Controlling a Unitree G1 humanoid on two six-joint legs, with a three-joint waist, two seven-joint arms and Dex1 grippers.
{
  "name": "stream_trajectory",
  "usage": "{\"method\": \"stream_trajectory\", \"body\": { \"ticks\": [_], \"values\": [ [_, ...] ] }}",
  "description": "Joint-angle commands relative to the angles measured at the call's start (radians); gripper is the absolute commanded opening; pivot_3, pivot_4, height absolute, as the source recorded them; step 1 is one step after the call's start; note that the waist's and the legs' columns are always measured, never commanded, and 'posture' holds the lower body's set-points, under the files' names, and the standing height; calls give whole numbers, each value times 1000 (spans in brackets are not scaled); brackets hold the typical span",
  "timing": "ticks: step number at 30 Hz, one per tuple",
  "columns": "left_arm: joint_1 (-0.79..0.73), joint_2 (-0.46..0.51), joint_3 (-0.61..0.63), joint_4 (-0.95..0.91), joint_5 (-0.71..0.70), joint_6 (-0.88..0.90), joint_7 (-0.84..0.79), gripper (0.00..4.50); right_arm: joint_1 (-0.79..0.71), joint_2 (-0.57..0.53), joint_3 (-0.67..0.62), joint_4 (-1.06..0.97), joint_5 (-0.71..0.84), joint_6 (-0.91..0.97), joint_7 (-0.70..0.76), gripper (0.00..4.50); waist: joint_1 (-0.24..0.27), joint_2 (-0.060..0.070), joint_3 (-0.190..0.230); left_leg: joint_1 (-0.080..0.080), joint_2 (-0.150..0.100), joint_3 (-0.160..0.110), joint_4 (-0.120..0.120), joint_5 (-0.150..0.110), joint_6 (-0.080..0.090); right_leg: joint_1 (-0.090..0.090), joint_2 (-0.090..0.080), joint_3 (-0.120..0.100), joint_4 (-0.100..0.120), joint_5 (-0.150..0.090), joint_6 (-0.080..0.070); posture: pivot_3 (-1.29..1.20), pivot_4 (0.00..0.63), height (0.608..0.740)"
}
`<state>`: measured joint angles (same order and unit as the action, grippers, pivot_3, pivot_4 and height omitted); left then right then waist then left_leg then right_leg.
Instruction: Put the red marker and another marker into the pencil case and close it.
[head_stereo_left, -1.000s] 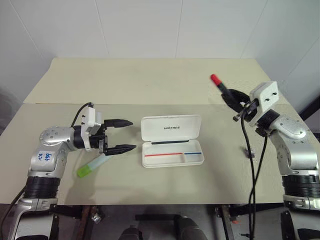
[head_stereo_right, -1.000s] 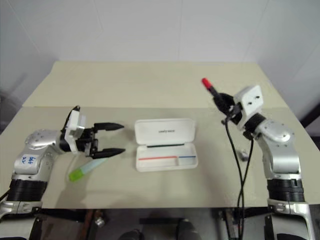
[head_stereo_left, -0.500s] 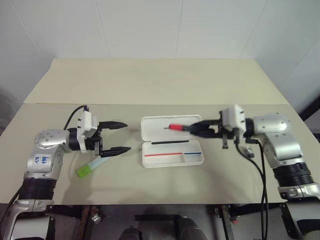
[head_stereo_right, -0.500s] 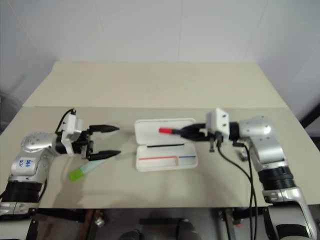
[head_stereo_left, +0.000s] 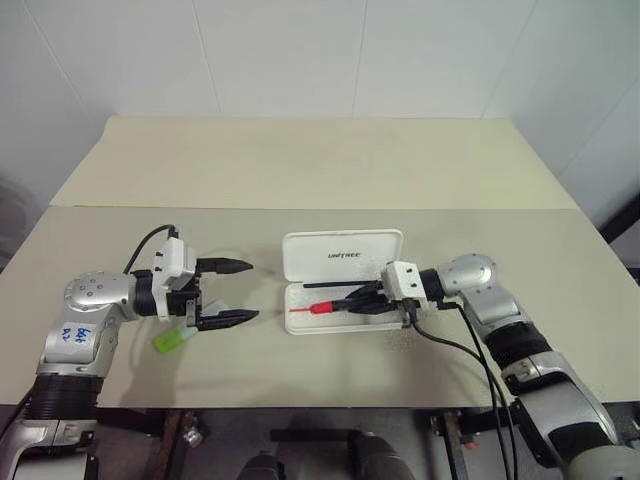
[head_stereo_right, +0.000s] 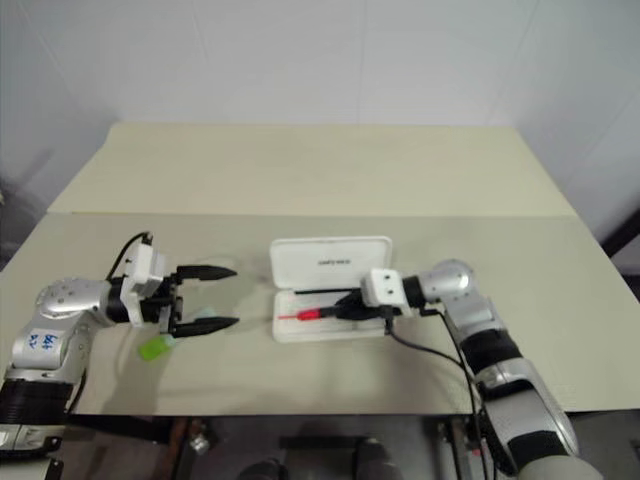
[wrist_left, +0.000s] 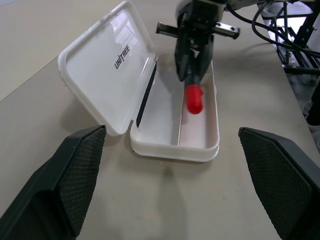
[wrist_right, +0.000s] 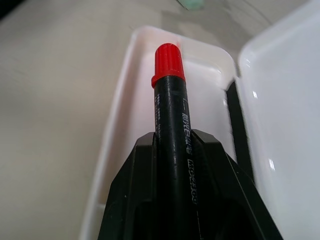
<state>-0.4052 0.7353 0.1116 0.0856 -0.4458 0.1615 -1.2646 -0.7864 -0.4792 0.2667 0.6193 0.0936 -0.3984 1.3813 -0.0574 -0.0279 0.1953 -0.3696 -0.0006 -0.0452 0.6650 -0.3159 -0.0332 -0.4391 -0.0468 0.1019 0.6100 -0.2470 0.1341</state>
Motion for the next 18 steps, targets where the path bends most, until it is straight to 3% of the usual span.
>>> {"method": "stream_trajectory", "body": {
  "ticks": [1,8,18],
  "values": [
    [11,4,19,-40,-17,4,16,4500,-48,21,-34,45,5,-30,-35,614,-2,0,0,0,0,0,0,0,0,0,0,0,0,0,0,0,150,740],
    [14,0,19,-47,-20,9,23,4500,-54,19,-41,61,6,-31,-40,614,-2,0,0,0,0,0,-1,0,-1,-2,0,0,1,-1,-1,0,150,740],
    [-2,-6,13,-42,-18,10,27,4500,-47,30,-53,28,24,-30,-65,4074,-3,0,0,0,0,0,-1,1,-1,-1,0,0,2,-1,-1,0,150,740]
  ]
}}
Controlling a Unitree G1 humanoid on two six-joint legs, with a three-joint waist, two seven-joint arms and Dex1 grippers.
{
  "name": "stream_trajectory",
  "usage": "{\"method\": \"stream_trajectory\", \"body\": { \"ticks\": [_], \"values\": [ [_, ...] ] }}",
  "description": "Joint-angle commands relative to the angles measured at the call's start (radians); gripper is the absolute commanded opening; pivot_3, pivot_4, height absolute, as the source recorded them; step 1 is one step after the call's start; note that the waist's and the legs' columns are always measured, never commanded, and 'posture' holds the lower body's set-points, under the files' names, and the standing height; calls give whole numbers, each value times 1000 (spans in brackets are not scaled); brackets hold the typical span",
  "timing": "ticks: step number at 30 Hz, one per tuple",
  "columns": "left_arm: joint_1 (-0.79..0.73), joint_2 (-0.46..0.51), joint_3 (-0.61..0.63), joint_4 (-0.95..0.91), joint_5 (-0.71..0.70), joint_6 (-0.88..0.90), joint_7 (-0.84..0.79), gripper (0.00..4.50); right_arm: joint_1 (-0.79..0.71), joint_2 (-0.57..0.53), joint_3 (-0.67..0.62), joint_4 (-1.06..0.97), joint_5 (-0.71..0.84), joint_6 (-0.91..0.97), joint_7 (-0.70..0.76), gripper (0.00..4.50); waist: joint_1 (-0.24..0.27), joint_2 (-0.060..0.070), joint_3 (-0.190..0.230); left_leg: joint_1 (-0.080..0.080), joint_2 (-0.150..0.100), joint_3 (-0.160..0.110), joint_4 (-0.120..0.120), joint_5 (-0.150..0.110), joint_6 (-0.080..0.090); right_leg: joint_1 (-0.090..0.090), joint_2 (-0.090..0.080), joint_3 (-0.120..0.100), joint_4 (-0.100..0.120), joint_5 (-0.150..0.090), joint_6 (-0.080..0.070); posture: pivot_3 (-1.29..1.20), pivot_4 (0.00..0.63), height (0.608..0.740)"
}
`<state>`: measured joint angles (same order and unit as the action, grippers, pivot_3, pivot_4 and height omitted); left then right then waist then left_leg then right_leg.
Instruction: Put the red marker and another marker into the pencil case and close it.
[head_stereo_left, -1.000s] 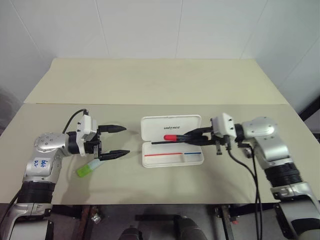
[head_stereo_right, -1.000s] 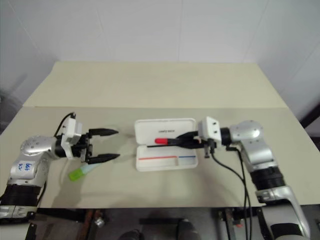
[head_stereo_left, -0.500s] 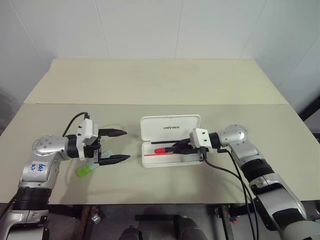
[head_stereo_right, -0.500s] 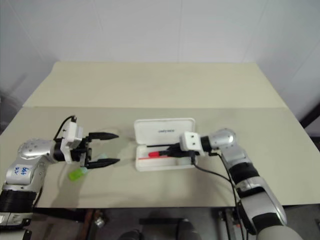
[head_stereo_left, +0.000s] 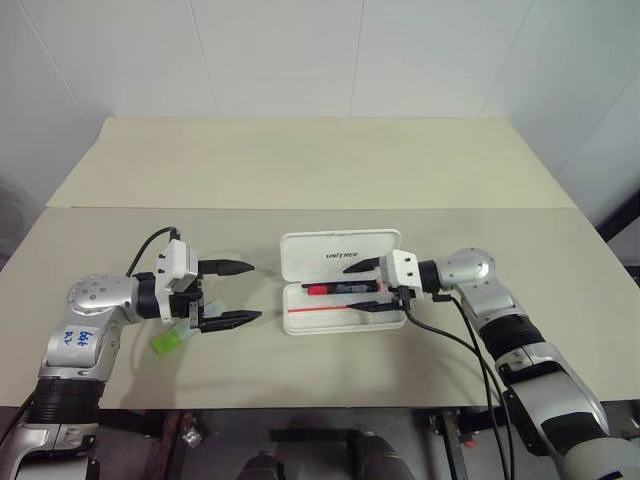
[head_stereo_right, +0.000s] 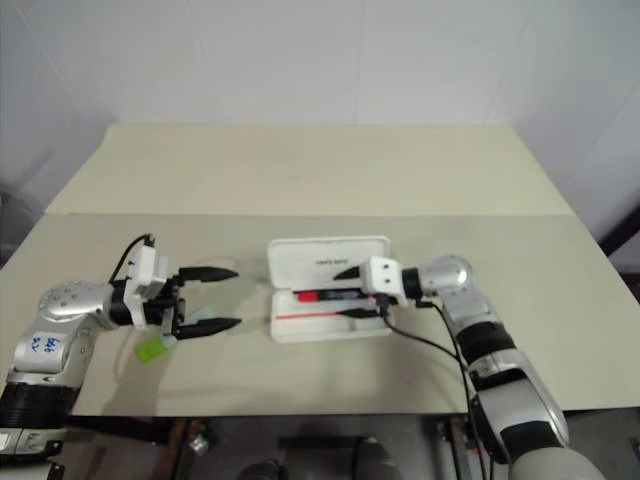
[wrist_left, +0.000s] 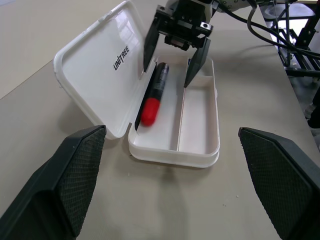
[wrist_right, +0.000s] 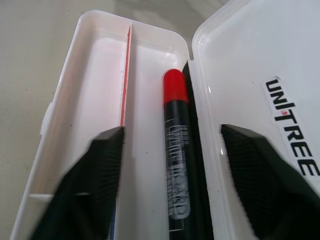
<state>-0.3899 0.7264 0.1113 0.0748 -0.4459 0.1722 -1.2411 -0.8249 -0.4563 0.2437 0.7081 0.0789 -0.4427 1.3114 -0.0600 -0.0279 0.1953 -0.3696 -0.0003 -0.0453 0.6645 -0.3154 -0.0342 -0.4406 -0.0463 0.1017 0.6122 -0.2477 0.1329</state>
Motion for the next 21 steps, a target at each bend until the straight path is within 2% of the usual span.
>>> {"method": "stream_trajectory", "body": {
  "ticks": [1,6,12,17,21],
  "values": [
    [-16,3,14,-32,-18,-1,3,4500,-3,10,-34,-85,54,28,11,4443,0,0,0,0,0,0,0,0,0,0,0,0,0,0,0,0,150,740],
    [8,14,28,-42,-19,-4,7,4500,75,2,-48,-355,180,207,41,4484,2,0,0,0,0,0,0,0,0,0,0,0,0,0,0,0,150,740],
    [140,36,126,-73,-12,-36,55,4500,212,-72,-90,-697,321,472,-4,4484,4,0,0,-1,1,-2,0,0,0,-1,-1,0,0,0,0,0,150,740],
    [299,46,255,-79,-31,-41,102,4500,266,-132,-181,-857,406,628,-91,4484,4,0,0,0,1,-2,0,0,0,-1,-1,0,-2,-1,-1,0,150,740],
    [384,38,311,-66,-28,-59,123,4500,274,-175,-266,-867,425,674,-142,4484,6,-1,0,0,1,-1,0,0,0,-1,-1,-1,-2,-1,-2,0,150,740]
  ]
}}
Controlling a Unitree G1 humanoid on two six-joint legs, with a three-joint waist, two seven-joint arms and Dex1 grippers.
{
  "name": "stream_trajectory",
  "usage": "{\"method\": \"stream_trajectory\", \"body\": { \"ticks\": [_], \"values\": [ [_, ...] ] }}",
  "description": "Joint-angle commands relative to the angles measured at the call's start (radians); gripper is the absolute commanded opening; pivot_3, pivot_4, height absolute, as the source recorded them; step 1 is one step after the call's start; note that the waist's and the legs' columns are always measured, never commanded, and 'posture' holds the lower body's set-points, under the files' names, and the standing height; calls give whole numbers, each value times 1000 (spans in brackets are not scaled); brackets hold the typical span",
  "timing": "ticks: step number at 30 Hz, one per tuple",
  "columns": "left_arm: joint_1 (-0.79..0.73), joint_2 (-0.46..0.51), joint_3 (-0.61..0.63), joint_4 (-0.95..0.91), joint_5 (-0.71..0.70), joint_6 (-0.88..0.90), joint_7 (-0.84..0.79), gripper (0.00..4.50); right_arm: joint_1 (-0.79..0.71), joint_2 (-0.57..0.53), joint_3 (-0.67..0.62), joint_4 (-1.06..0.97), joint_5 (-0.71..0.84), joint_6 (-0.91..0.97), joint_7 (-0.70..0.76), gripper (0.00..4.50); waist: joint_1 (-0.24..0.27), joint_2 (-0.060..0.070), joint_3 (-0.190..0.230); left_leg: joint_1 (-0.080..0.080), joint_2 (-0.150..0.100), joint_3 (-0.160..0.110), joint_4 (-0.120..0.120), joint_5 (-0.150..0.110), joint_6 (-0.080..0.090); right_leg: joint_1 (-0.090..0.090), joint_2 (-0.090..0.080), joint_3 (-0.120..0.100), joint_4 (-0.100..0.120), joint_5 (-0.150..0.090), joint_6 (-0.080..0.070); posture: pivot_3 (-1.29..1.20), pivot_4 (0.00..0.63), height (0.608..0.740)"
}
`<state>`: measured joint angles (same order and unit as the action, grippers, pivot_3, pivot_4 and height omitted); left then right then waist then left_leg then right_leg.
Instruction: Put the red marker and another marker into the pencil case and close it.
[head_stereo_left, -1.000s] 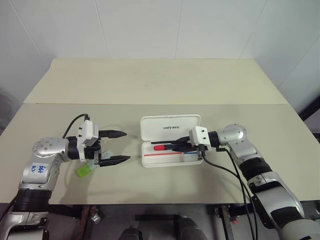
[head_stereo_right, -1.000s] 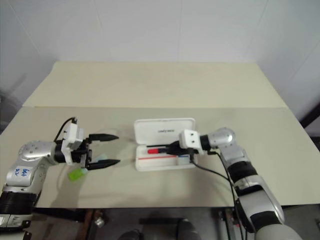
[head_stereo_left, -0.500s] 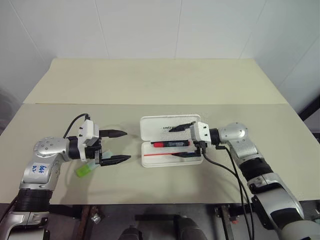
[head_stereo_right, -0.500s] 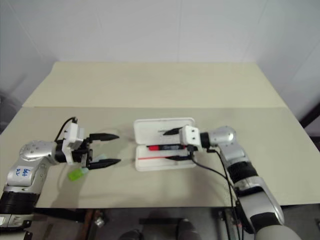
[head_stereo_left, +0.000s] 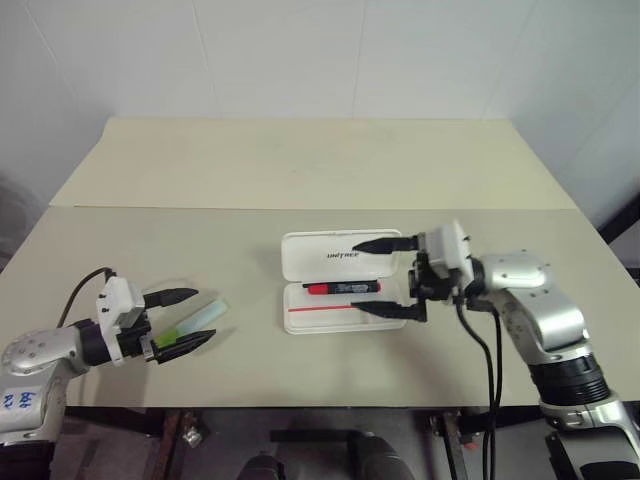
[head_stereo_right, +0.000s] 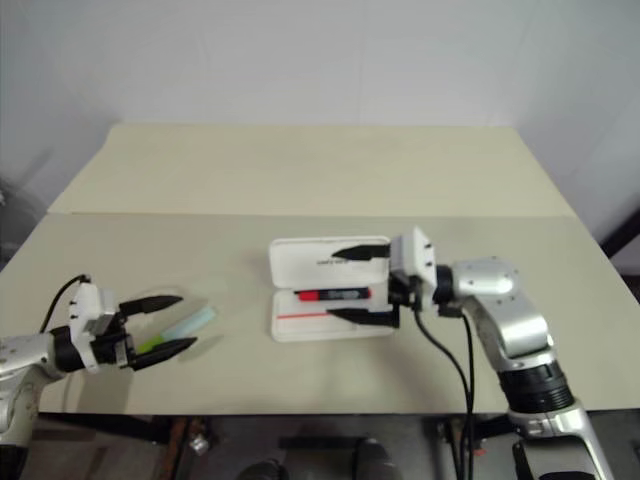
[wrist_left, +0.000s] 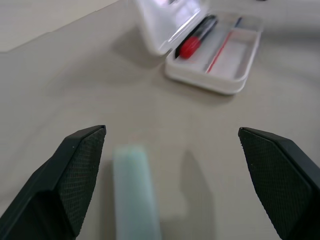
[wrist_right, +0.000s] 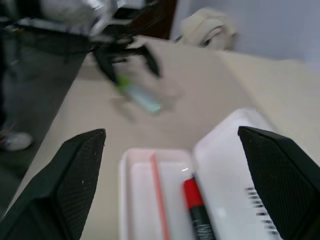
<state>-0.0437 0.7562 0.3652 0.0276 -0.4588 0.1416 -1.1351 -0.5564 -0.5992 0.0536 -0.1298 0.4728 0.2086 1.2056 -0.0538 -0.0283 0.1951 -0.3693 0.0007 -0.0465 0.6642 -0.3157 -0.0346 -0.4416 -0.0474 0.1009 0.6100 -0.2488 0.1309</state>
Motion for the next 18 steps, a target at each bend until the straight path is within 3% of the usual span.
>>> {"method": "stream_trajectory", "body": {
  "ticks": [1,7,18],
  "values": [
    [53,2,63,2,-12,-38,19,4500,8,-42,-100,-18,25,13,-48,4484,2,0,0,0,0,0,0,0,0,0,0,0,0,0,0,0,150,740],
    [65,-28,35,167,32,-111,35,4500,89,-81,-145,-50,14,12,-82,4484,7,-1,0,0,-1,0,0,0,0,1,0,-1,-1,0,0,0,150,740],
    [-99,-66,-57,365,66,-174,18,4500,102,-72,-133,-91,14,25,-128,4484,8,-1,-1,1,-1,0,0,0,0,1,0,0,1,0,0,0,150,740]
  ]
}}
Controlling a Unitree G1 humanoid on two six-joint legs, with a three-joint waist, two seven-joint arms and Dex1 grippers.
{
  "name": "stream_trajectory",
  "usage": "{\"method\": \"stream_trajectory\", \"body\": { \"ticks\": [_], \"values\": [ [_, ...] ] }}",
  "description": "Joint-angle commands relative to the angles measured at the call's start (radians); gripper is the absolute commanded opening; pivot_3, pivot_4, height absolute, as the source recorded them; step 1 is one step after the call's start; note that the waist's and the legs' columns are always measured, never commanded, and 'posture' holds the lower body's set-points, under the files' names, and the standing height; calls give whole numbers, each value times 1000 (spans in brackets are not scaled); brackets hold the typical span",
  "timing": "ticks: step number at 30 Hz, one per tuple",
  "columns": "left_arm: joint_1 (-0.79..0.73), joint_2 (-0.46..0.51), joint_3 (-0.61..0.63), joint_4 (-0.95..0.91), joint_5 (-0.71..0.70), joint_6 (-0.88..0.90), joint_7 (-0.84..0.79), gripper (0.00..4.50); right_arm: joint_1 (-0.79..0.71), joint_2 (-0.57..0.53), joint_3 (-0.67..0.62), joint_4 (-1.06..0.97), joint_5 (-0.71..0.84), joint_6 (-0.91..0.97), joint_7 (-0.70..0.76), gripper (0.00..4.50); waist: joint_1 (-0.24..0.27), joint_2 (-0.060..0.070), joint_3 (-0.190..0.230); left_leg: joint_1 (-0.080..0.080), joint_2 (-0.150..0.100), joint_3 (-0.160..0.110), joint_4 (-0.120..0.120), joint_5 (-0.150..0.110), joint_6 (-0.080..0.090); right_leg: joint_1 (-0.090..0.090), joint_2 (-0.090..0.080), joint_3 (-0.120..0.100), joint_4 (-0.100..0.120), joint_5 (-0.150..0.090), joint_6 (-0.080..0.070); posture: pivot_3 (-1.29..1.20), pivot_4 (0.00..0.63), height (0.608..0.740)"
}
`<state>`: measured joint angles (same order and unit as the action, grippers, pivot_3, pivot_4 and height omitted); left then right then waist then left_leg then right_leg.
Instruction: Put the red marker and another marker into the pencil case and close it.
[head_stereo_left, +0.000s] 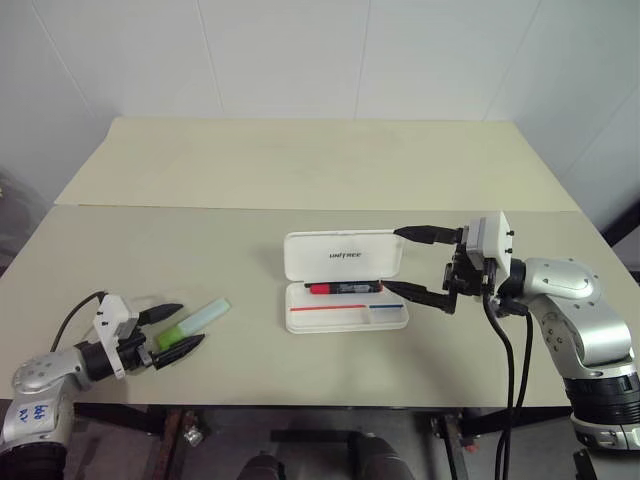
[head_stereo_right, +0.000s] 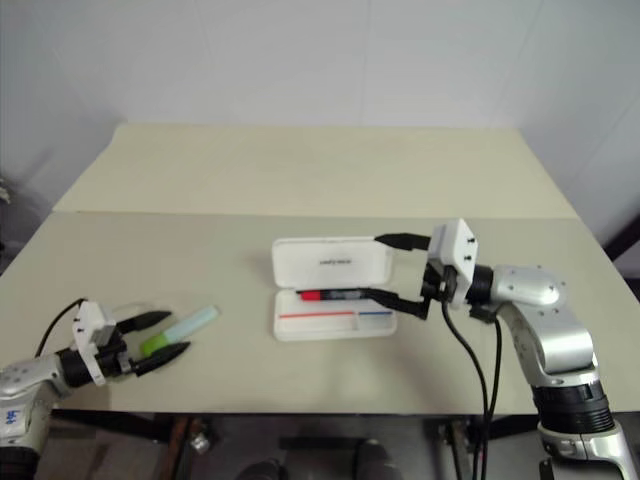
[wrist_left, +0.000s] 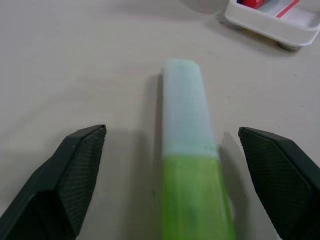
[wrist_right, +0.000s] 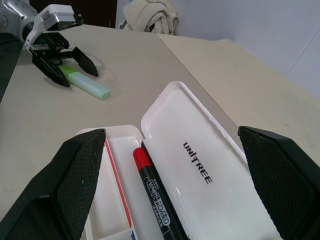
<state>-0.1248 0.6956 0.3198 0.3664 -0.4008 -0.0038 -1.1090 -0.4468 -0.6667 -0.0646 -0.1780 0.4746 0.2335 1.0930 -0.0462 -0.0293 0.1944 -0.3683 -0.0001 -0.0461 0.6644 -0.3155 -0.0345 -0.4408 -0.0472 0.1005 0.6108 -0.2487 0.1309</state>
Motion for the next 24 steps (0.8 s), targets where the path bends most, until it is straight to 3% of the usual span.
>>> {"method": "stream_trajectory", "body": {
  "ticks": [1,3,11,12,16,24],
  "values": [
    [-25,-5,-14,36,11,-34,-8,4315,-8,-4,-15,-44,12,0,-17,4499,2,0,0,0,0,0,0,0,0,0,0,0,0,0,0,0,150,740],
    [-35,-2,-19,51,17,-48,-11,3925,-9,-1,-15,-44,11,-1,-23,4500,5,0,0,0,0,0,0,0,0,0,0,0,0,0,0,0,150,740],
    [-37,22,-37,87,55,-103,-25,1251,-18,14,-9,-46,9,-7,-46,4500,11,0,0,0,0,0,0,0,0,0,0,0,-1,0,0,0,150,740],
    [-36,24,-39,89,58,-106,-27,1098,-19,15,-9,-47,10,-7,-47,4500,11,0,0,0,0,0,0,0,0,0,0,0,0,0,0,0,150,740],
    [-36,20,-41,59,48,-95,-22,1118,-18,17,-6,-44,9,-9,-48,4500,11,0,0,0,1,0,0,0,0,0,0,0,0,0,0,0,150,740],
    [-113,28,-99,-195,-3,9,-56,1118,20,6,-22,3,-8,-31,-39,4500,21,0,0,-2,0,-1,0,0,0,0,-1,-1,-1,0,0,0,150,740]
  ]
}}
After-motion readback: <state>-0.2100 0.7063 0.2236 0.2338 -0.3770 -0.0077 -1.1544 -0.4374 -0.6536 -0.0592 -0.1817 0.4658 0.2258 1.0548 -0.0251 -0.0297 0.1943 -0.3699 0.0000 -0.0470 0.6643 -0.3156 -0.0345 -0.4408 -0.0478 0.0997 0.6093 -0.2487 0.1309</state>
